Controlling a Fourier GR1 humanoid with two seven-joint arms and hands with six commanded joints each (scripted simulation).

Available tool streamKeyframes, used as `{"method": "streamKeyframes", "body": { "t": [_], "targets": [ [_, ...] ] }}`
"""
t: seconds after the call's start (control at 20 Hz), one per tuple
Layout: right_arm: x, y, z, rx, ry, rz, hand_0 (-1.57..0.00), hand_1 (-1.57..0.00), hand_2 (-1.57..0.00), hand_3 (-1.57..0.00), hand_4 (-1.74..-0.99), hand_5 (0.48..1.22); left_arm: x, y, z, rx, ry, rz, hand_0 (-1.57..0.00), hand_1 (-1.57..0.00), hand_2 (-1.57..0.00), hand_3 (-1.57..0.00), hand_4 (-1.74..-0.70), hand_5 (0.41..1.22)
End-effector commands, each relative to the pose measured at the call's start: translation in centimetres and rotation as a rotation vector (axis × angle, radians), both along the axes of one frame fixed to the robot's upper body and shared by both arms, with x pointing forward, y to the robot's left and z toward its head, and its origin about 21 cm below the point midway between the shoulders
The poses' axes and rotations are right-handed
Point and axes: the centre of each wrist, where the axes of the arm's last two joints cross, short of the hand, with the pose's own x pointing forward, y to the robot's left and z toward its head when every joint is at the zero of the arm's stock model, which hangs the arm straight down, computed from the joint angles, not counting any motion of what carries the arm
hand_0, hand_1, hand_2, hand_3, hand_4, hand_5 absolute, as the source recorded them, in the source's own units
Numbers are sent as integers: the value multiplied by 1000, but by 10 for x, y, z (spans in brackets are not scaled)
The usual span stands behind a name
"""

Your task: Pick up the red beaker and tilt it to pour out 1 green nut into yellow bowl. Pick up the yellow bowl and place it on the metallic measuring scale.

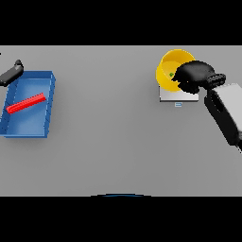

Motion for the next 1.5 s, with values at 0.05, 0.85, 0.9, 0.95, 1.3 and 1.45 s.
{"method": "streamKeyframes", "body": {
  "t": [0.05, 0.85, 0.9, 0.95, 1.3, 1.45],
  "targets": [
    [3, -6, -4, 4, 9, -14, -1515, -1385, -1465, -1520, -1729, 1221, -1, 0, 3, 3, 11, 6, 1, 1, 1, 1, -832, 771],
    [10, -17, -14, 21, 93, -108, -947, -687, -672, -879, -1564, 991, 3, 2, 4, -10, 6, 2, 1, 1, 1, 1, -849, 767],
    [10, -18, -16, 29, 101, -114, -825, -599, -589, -794, -1550, 955, 3, 3, 1, -1, 8, 1, 1, 1, 1, 1, -850, 765],
    [10, -18, -16, 29, 108, -109, -710, -521, -522, -723, -1540, 923, 4, 2, 1, 7, 16, 7, 1, 1, 1, 1, -848, 766],
    [10, -24, -17, -14, 126, -132, -152, -114, -182, -397, -1452, 818, 1, -3, 3, -11, 5, -8, 1, 1, 1, 1, -856, 772],
    [10, -22, -15, -25, 128, -100, -77, -58, -93, -297, -1424, 804, 1, -4, 2, 0, 6, 8, 1, 1, 1, 1, -855, 771]
  ]
}}
